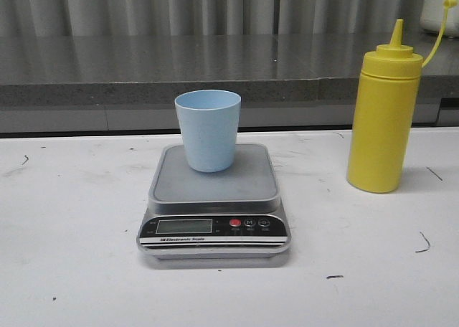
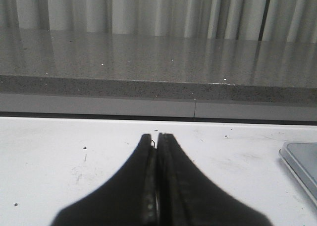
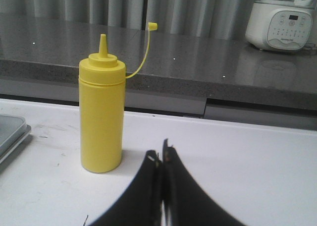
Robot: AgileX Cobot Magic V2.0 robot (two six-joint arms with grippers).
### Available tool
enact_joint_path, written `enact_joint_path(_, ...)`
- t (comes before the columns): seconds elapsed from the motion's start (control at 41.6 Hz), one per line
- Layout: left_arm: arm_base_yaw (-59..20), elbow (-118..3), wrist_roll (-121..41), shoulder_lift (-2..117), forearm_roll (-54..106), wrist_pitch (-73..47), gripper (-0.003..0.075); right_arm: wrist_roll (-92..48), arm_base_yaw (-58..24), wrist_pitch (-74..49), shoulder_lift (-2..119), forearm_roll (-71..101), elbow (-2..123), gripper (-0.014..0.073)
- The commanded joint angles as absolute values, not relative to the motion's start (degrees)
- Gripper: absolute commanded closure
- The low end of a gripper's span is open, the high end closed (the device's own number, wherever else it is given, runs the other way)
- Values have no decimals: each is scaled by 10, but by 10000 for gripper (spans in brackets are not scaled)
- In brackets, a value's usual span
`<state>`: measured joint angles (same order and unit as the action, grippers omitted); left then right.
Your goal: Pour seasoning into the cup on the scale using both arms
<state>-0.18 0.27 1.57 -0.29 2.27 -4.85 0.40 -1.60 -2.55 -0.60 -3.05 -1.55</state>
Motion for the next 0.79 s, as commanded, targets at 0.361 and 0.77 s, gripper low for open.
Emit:
enact_joint_path(0.361, -1, 17, 21, -13, 24, 0, 740, 4, -11, 26, -15, 14, -12, 662)
enact_joint_path(0.77, -1, 17, 21, -13, 24, 0, 740, 4, -11, 27, -15, 16, -12, 662)
